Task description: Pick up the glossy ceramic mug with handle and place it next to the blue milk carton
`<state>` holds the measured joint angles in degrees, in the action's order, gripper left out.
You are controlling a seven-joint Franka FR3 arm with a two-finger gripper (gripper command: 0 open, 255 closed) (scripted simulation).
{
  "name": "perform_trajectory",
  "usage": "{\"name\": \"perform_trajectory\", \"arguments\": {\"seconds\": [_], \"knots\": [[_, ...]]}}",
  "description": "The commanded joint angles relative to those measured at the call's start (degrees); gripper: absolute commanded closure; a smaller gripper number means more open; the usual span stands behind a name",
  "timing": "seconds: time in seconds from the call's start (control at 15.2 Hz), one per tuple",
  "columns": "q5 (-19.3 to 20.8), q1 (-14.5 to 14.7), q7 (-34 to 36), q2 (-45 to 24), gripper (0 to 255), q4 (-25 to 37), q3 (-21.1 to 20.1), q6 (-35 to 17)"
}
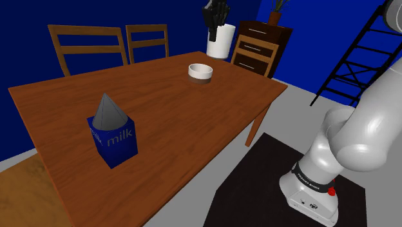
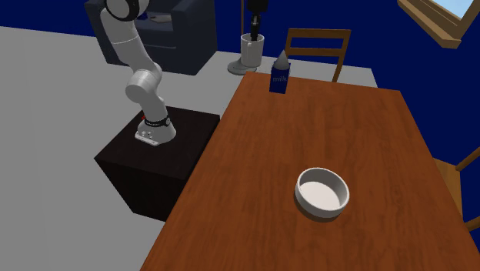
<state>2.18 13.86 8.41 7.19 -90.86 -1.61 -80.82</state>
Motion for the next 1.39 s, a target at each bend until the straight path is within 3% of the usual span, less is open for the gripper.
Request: {"name": "perform_trajectory", "arguments": {"seconds": [0.0,0.73,1.32], "knots": [[-0.3,1.2,2.9,0.0,255,-0.3,-1.6,-0.3],[-1.0,8.6,19.5,-6.8,255,7.7,-10.7,1.5],[-1.5,8.5,19.3,-4.2,255,-2.5,-10.5,-6.2]]}}
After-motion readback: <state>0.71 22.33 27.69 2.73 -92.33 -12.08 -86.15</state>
